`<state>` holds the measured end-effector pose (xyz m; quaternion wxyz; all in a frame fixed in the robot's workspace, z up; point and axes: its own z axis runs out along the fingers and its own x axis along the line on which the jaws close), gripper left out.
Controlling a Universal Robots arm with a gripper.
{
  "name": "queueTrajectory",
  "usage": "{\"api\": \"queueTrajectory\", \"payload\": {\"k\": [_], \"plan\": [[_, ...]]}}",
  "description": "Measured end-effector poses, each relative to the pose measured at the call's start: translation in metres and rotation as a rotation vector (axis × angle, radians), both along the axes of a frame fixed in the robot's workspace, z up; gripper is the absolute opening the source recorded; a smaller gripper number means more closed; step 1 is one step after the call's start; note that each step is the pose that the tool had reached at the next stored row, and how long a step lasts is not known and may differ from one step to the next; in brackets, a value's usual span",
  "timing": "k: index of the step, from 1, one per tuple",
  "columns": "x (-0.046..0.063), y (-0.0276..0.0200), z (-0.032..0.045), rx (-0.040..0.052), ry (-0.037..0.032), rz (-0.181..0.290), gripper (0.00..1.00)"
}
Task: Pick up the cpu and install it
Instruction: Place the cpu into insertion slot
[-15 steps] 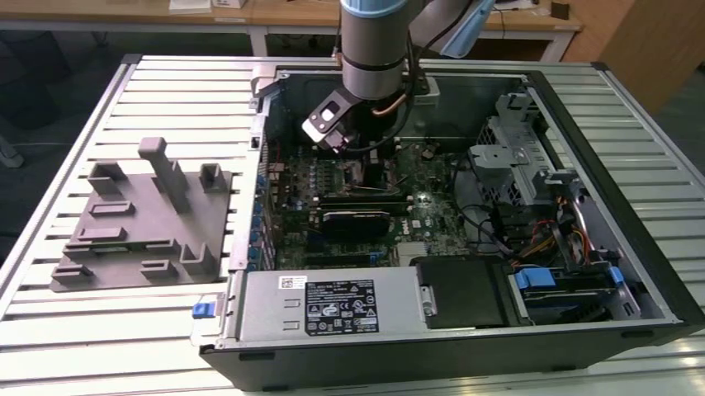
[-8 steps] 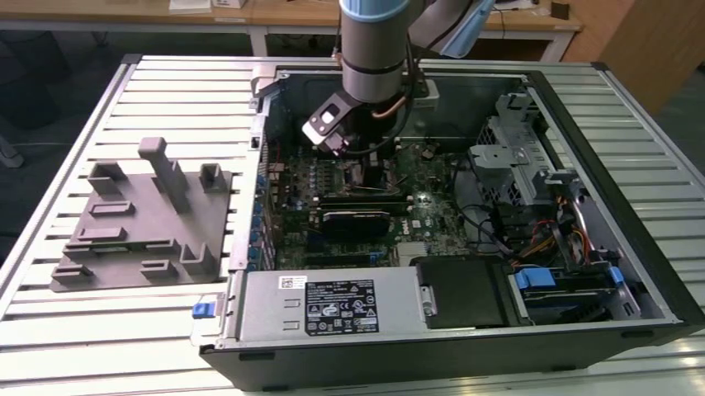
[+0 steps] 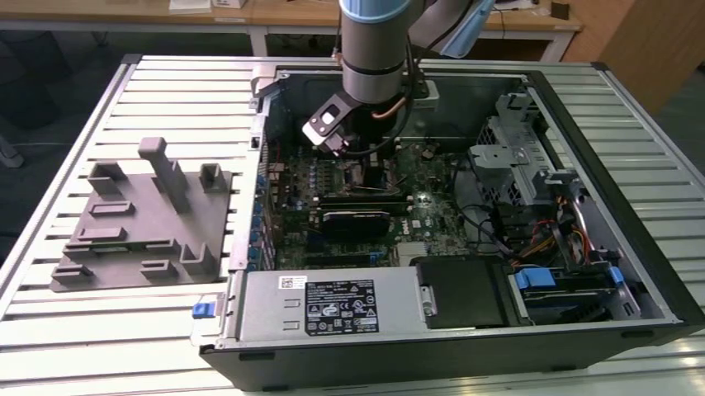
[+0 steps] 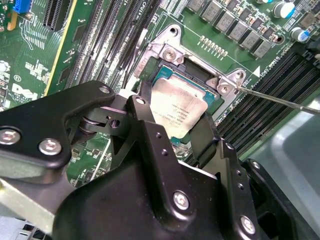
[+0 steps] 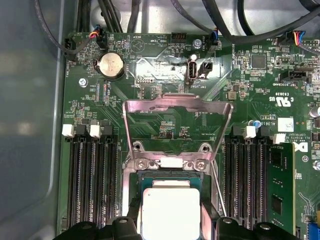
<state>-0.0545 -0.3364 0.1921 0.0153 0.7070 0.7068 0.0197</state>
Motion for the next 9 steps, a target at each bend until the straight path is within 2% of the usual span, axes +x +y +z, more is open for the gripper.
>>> {"api": "queueTrajectory", "payload": {"k": [9], "plan": [[0.0010, 0.0005, -0.0004, -0.0003, 0.0001, -0.005, 0.55]]}}
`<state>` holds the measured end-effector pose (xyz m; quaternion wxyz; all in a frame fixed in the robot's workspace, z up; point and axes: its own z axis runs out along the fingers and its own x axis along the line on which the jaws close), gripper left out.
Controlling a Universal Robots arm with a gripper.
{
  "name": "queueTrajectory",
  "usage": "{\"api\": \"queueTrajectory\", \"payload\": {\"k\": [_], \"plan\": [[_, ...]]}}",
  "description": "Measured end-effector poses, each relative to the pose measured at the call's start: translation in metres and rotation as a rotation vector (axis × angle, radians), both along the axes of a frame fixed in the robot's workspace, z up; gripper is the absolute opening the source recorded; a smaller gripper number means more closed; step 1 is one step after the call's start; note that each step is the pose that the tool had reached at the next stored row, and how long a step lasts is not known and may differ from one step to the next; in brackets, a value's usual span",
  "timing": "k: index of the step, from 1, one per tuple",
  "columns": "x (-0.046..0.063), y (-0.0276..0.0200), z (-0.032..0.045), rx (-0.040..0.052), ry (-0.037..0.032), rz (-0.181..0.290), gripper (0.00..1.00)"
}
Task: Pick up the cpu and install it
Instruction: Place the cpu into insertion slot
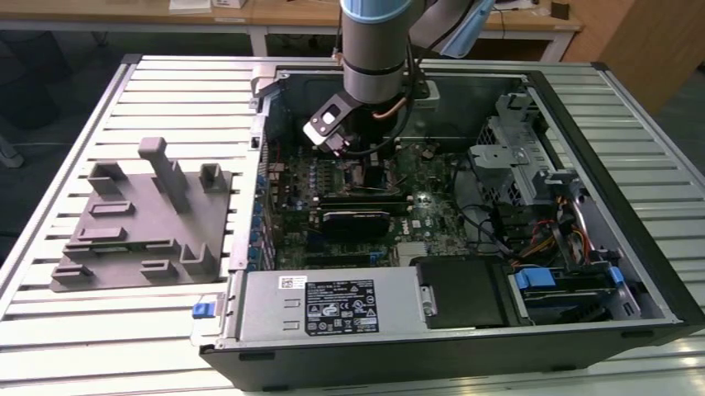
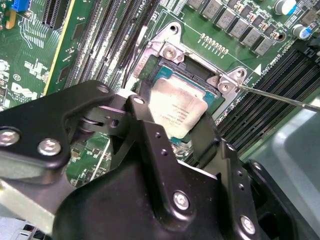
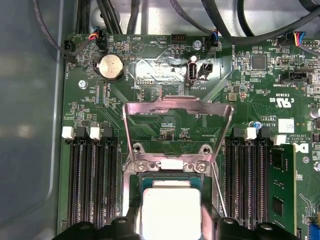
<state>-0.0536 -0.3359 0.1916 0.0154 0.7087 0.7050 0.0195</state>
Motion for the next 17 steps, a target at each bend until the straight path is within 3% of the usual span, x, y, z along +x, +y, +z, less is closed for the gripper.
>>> {"api": "queueTrajectory", "payload": {"k": [1, 13, 17], "plan": [[0.0000, 0.0000, 0.0000, 0.0000, 0.0000, 0.000, 0.61], [0.0000, 0.0001, 0.0046, 0.0004, -0.0002, 0.000, 0.61], [0.0000, 0.0001, 0.0045, 0.0061, 0.0001, 0.000, 0.61]]}}
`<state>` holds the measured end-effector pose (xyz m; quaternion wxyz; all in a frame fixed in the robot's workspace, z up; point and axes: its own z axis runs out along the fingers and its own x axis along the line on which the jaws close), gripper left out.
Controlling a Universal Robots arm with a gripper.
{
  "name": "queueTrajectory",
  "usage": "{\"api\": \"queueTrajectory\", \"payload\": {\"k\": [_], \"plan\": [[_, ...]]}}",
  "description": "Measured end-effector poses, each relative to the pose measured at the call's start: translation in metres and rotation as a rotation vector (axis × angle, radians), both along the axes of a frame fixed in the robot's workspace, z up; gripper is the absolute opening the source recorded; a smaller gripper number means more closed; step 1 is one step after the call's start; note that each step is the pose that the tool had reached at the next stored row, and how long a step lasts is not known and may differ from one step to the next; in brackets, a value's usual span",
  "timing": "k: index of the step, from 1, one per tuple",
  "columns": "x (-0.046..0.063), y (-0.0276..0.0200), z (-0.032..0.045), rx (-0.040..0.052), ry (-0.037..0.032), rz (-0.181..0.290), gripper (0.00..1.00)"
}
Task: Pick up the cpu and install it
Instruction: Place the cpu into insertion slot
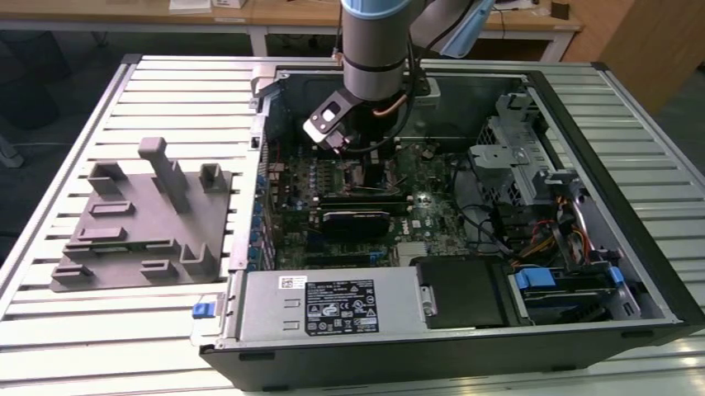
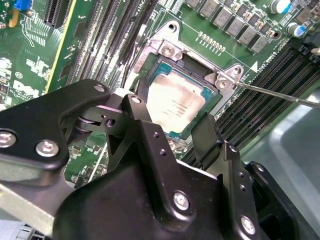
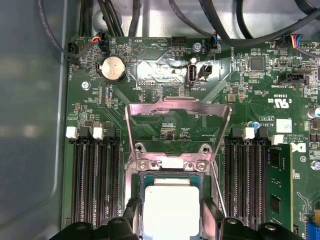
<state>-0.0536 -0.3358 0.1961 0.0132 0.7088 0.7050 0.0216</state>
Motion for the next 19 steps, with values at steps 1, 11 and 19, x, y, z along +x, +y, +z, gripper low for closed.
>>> {"api": "queueTrajectory", "payload": {"k": [1, 11, 19], "plan": [[0.0000, 0.0001, -0.0002, 0.0021, -0.0001, 0.000, 0.61], [0.0001, 0.0011, -0.0022, 0.0128, -0.0001, 0.000, 0.61], [0.0000, 0.0015, -0.0022, 0.0103, -0.0001, 0.000, 0.61]]}}
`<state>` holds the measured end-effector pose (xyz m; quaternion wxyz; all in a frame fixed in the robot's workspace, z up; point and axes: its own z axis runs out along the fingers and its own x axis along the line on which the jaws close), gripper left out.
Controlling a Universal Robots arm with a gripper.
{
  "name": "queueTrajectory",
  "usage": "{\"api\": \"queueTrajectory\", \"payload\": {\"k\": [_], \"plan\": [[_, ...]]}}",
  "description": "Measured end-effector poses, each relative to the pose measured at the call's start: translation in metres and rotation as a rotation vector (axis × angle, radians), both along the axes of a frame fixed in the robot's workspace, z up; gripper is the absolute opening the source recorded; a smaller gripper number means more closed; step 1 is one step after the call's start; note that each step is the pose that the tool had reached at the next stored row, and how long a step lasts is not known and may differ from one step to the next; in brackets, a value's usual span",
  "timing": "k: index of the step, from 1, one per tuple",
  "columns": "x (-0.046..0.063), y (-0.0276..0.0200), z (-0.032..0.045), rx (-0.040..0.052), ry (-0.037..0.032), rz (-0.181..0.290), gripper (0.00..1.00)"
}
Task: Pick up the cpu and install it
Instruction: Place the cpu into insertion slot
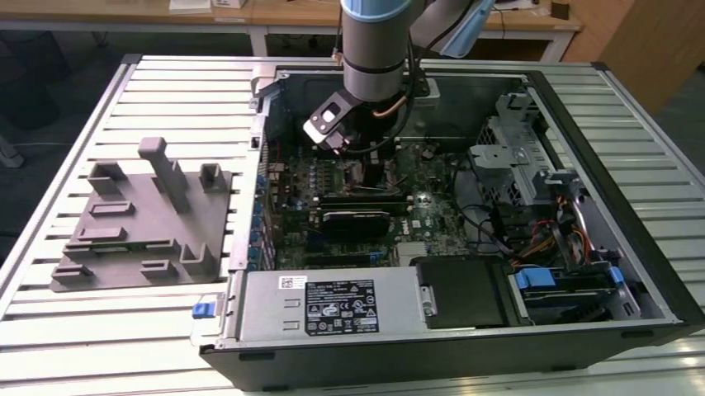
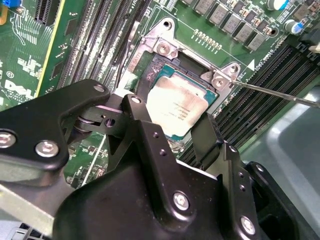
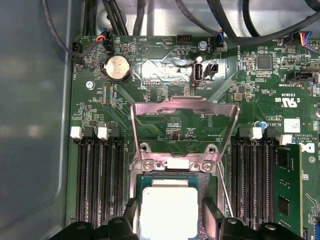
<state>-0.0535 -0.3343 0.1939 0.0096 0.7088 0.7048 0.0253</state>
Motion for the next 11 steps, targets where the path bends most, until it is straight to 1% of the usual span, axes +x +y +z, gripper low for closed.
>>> {"api": "queueTrajectory", "payload": {"k": [4, 5, 8, 11], "plan": [[-0.0001, -0.0002, 0.0009, -0.0122, 0.0003, 0.000, 0.60], [0.0000, -0.0001, 0.0011, -0.0146, 0.0001, 0.000, 0.53], [0.0000, -0.0001, 0.0011, -0.0177, 0.0000, 0.000, 0.53], [0.0000, 0.0000, 0.0010, -0.0234, -0.0001, 0.000, 0.53]]}}
